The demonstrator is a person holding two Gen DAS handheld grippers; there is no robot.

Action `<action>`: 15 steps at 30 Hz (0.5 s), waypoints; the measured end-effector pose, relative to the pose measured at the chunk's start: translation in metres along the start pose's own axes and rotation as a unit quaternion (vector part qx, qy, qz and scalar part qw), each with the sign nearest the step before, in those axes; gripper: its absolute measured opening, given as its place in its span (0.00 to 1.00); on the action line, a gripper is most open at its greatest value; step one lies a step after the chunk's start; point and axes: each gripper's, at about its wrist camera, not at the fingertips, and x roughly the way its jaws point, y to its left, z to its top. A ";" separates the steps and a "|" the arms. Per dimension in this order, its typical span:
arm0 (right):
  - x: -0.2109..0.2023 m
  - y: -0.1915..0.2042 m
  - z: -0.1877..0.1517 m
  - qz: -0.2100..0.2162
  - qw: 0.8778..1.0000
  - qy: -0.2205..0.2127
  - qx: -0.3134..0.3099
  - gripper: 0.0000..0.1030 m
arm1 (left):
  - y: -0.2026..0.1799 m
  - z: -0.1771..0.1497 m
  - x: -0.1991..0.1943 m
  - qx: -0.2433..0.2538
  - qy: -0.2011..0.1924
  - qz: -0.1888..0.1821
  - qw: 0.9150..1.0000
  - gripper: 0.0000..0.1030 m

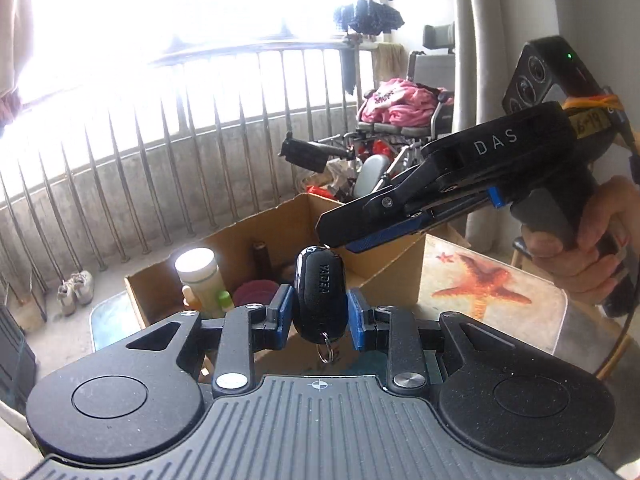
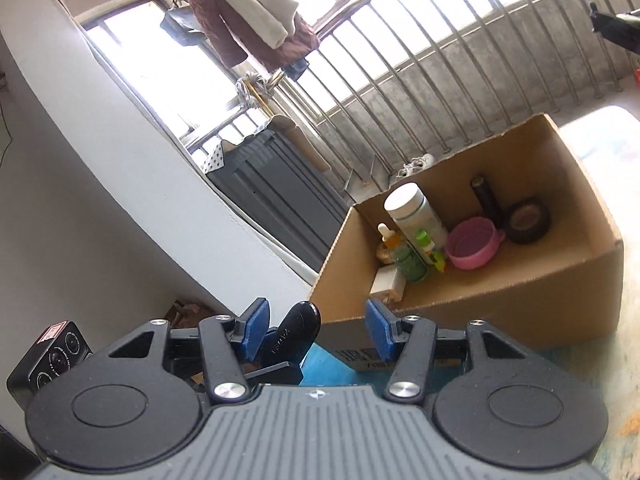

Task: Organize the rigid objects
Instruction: 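Carry the black key fob into the box and open the right tool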

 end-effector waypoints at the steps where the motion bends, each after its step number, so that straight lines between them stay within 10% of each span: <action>1: 0.011 0.003 0.014 -0.016 1.000 0.001 -0.023 0.53 | 0.007 0.008 0.013 0.021 0.020 -0.011 1.000 0.27; 15: 0.135 -0.061 0.067 -0.112 0.985 0.128 -0.032 0.48 | 0.070 0.010 0.167 0.157 0.247 -0.070 0.954 0.27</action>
